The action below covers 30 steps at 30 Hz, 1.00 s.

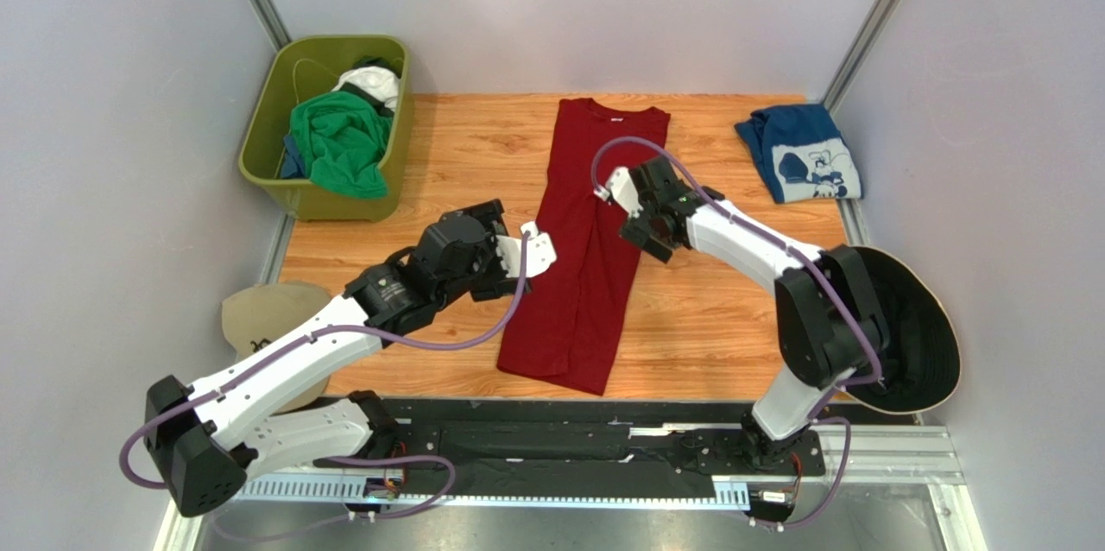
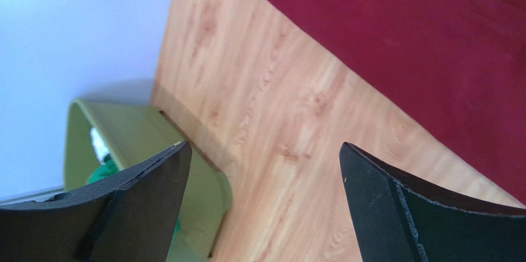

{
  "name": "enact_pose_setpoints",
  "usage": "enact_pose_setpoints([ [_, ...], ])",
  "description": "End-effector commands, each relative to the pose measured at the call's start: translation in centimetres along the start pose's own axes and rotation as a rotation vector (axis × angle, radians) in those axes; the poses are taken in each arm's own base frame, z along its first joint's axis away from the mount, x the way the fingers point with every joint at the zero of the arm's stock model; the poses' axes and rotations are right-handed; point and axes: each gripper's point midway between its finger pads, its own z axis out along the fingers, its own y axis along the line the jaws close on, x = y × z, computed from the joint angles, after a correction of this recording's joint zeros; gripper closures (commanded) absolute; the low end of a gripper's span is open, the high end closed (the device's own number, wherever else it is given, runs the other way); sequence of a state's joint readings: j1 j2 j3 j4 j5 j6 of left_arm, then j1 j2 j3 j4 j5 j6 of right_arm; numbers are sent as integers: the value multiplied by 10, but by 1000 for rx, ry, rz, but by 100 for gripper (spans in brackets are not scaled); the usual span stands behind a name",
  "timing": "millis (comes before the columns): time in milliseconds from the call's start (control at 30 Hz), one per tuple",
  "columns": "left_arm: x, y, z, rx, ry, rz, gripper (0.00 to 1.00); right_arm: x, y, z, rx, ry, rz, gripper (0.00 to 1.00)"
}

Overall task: Fold and stack the t-shirts
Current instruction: Fold the tshirt

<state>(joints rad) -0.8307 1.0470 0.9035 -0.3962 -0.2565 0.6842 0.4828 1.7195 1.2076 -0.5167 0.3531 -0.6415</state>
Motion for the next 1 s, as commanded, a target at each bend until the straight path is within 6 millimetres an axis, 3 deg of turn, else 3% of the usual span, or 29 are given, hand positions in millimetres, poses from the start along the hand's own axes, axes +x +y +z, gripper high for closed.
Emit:
enact_pose_setpoints([
  [0,11,-24,-6,95,-35,-37,1,17,40,-46,-102,-36,26,16],
  [33,17,-27,-5,94,-29,-46,1,13,55,-55,-124,-59,-5,16],
  [67,22,-28,-5,99,-21,-58,1,25,70,-60,-155,-41,-29,16],
  [200,46,-18,3,91,21,-134,1,20,118,-97,-222,-128,-128,16],
  [333,72,-8,22,90,88,-169,1,-2,170,-125,-298,-182,-256,18],
  [367,84,0,24,75,115,-197,1,-1,178,-129,-325,-164,-283,20],
  [433,87,2,33,105,99,-230,1,-14,195,-136,-361,-174,-330,23],
  [667,118,43,49,84,144,-328,2,-44,250,-160,-451,-249,-483,24],
  [867,124,47,61,103,161,-336,2,-59,284,-175,-538,-312,-528,24],
  [967,126,47,67,111,165,-344,2,-56,301,-175,-574,-319,-556,23],
])
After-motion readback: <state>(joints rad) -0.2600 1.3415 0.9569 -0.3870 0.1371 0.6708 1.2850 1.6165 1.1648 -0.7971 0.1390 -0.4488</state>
